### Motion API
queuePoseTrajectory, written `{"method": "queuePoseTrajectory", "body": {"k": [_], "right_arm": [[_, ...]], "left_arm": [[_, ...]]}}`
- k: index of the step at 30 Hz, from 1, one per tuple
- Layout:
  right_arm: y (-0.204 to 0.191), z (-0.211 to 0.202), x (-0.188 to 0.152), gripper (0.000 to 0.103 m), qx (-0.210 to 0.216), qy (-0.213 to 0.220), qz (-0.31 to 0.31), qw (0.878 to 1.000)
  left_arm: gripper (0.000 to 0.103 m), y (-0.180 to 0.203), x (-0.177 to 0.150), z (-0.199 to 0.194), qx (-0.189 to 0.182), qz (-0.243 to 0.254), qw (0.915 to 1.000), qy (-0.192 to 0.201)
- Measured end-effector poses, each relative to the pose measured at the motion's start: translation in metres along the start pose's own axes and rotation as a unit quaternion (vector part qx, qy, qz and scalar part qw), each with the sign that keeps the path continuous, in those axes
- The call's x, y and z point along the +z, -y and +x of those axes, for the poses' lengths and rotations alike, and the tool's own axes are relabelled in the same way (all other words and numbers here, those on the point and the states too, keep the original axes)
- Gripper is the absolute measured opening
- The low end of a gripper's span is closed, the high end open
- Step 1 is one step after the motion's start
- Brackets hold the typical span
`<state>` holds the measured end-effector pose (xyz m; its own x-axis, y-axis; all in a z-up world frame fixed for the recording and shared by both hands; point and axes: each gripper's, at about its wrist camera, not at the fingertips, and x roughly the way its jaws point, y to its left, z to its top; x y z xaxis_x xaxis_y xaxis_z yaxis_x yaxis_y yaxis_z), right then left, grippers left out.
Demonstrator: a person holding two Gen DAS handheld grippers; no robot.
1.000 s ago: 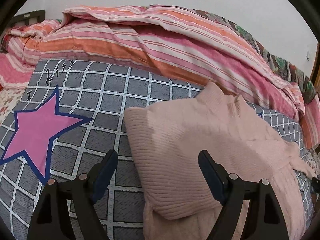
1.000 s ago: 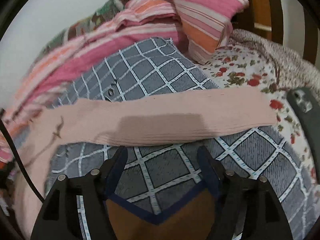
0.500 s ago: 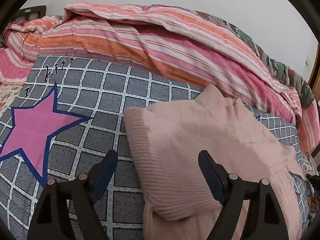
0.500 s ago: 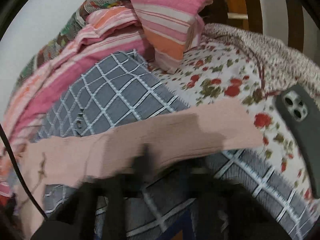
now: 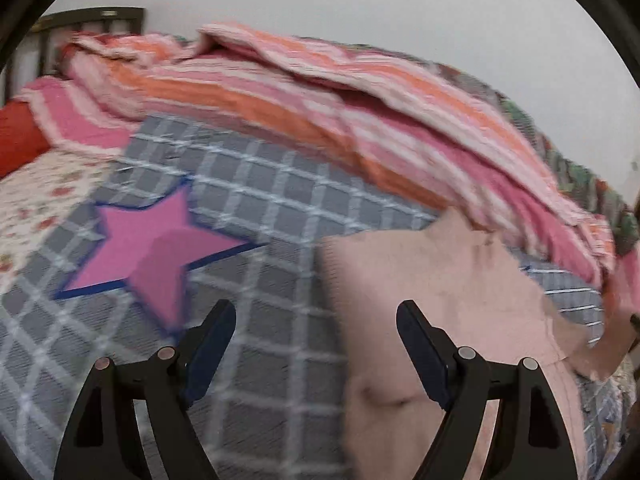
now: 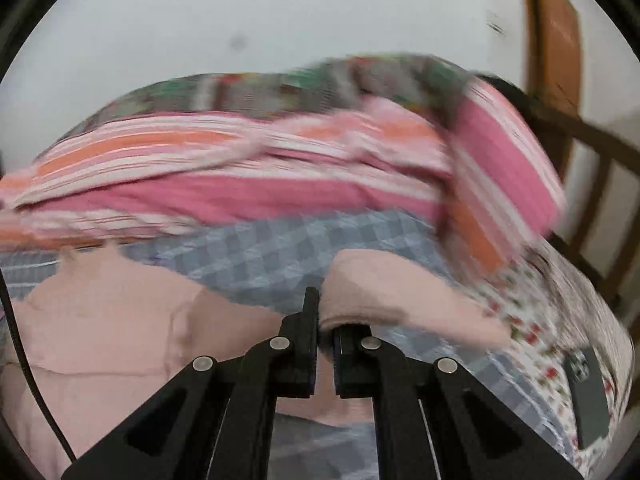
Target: Fold small clothes
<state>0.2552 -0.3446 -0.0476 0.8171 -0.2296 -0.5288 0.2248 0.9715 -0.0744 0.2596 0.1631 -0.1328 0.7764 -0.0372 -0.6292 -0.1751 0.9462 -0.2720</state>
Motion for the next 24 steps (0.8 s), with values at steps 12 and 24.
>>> {"method": "queuePoseTrajectory", "body": {"k": [12, 24], "right_arm": [[-0.264, 0.015, -0.014, 0.006, 0.221, -0.042, -0.13, 0.966], [-0.229, 0.006, -0.043, 0.079, 0.313, -0.072, -0.138, 0.937]], "left_arm": [[0.081, -0.046, -0.019, -0.042, 0.019, 0.005, 0.9993, -0.032], [0.082, 0.035, -0.014, -0.024, -0.079, 0.076, 0.9918, -0.066]]}}
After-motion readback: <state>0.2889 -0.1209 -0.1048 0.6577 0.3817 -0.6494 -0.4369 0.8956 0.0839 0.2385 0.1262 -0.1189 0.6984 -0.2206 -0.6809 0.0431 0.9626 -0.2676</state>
